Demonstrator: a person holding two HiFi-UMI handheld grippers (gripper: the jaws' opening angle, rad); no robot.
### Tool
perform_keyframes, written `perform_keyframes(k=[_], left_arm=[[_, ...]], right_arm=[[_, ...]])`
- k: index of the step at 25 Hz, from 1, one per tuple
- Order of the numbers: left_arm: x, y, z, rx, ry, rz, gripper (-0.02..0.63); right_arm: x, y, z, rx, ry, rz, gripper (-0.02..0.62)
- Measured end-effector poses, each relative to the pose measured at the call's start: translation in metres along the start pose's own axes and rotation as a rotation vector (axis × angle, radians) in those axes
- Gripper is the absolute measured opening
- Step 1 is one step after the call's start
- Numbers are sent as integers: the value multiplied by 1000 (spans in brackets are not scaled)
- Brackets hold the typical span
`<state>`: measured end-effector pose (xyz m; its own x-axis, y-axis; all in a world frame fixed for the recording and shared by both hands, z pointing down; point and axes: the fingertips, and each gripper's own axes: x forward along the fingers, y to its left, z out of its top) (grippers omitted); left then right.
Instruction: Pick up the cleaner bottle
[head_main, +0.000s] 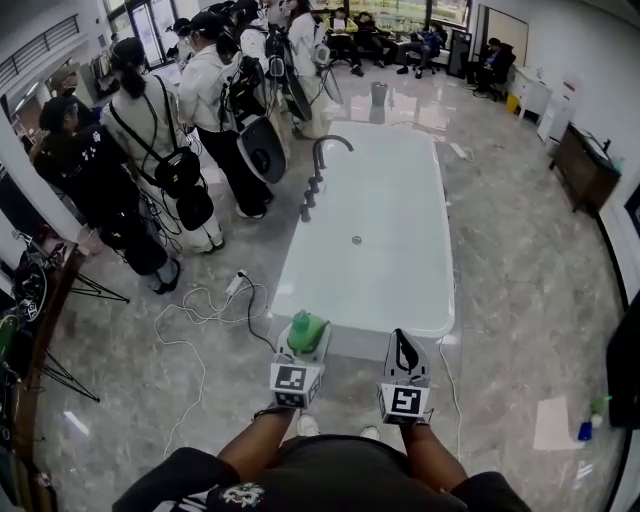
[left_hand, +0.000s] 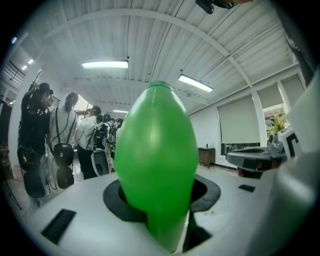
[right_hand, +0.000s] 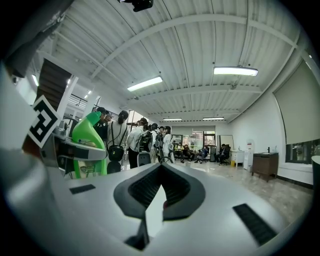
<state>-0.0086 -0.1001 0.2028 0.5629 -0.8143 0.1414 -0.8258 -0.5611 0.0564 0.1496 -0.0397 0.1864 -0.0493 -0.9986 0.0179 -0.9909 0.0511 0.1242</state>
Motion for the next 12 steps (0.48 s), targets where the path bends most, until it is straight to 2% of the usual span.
perform_keyframes(k=[5,12], left_arm=[[4,9,15,11,-33,0,179],[2,25,9,12,-17,18,179]], right_arm=[[6,1,2,-5,6,-7,15],[18,12,-1,-2,9,2,15]])
